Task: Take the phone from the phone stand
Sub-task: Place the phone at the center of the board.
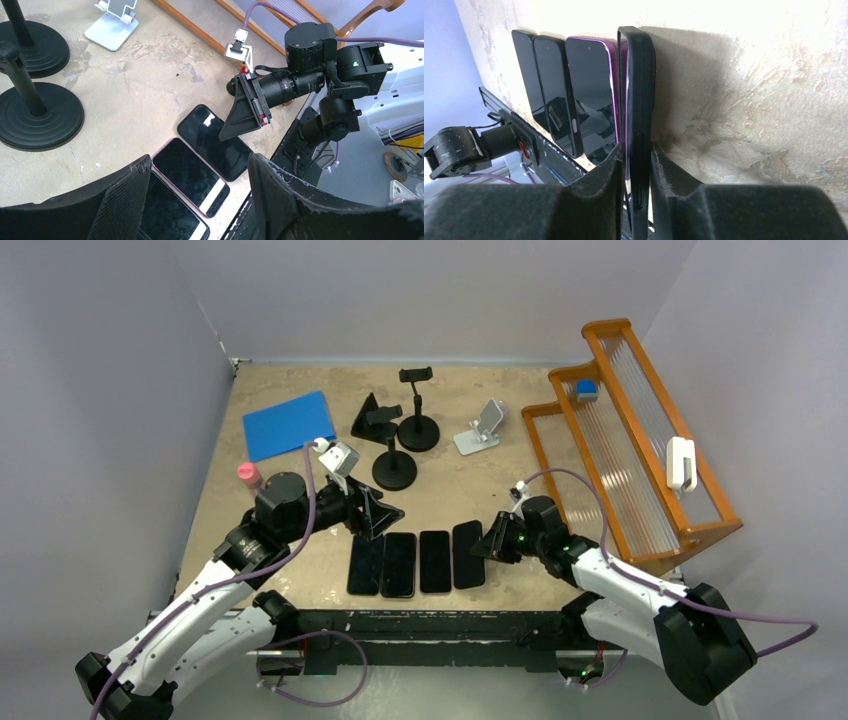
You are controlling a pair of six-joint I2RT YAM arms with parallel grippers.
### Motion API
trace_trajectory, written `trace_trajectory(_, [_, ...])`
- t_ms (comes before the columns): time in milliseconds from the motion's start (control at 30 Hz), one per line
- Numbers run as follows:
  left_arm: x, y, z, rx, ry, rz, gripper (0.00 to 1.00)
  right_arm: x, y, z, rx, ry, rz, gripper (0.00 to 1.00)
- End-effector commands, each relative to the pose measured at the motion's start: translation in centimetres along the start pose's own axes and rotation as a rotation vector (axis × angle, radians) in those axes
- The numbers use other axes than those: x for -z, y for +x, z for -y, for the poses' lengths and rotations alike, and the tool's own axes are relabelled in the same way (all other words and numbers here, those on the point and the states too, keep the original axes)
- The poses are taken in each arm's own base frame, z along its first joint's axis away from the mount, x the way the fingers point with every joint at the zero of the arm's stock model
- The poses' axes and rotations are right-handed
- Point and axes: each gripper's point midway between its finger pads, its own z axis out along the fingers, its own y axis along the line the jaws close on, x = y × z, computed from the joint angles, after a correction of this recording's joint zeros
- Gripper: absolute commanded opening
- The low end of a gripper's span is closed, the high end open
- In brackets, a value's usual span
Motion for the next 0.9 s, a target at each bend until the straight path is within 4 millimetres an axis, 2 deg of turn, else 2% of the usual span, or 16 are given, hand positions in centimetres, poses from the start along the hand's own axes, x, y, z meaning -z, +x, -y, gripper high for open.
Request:
trace_trajectory(0, [0.1, -1.3, 0.9, -0.022, 0.036, 0.045, 0.68, 0.2, 0.8, 0.0, -0.006, -0.008, -0.029, 0.27])
trace_trajectory(333, [0.1, -1.2, 0.8, -0.021, 0.033, 0.043, 0.68, 0.4, 0.5, 0.9, -0.001, 0.035, 0.006, 0.39])
trace_trajectory(600, [0.0, -1.2, 0.8, -0.020, 0.035, 0.039, 0.68, 0.3, 0.6, 1.6, 0.005, 0.062, 0.011, 0.41])
trace_trajectory(867, [0.1, -1.2, 0.8, -0.023, 0.035, 0.039, 0.68, 0.6, -0.6, 2.3, -0.023, 0.120, 0.077, 0.43])
